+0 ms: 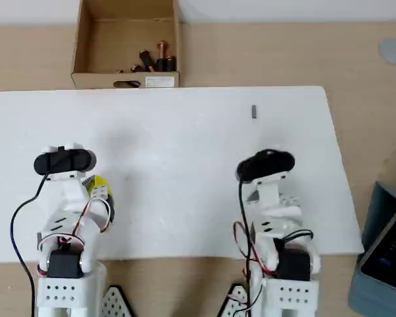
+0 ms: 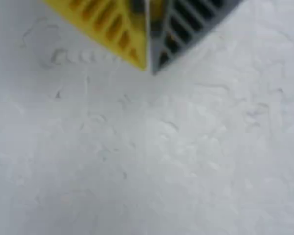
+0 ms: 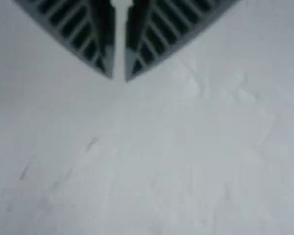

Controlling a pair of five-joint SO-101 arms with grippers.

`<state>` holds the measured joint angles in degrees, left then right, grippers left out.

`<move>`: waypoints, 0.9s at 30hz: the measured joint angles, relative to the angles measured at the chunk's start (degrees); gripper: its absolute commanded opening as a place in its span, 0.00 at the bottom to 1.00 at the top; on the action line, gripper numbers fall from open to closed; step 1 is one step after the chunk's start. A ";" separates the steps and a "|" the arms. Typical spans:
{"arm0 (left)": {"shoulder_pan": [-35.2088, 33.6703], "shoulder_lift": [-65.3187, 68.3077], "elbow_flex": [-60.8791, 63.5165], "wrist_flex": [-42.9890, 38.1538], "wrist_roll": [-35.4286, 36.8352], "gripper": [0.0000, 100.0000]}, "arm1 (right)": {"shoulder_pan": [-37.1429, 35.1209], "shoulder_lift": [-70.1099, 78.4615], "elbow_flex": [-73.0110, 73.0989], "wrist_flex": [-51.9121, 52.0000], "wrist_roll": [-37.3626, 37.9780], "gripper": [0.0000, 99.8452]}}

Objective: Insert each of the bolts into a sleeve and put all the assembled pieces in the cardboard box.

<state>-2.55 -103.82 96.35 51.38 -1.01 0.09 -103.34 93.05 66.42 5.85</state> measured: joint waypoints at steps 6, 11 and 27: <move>0.00 0.00 0.00 0.00 0.00 0.01 | -0.09 0.00 2.46 -0.44 0.00 0.01; 0.00 0.00 0.00 0.00 0.00 0.01 | -0.09 0.00 2.81 -1.41 0.00 0.01; 0.00 0.00 0.00 0.00 0.00 0.01 | -0.09 0.00 2.81 -1.41 0.00 0.01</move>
<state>-2.55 -103.82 96.35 51.38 -1.01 0.00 -103.34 95.87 65.01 5.85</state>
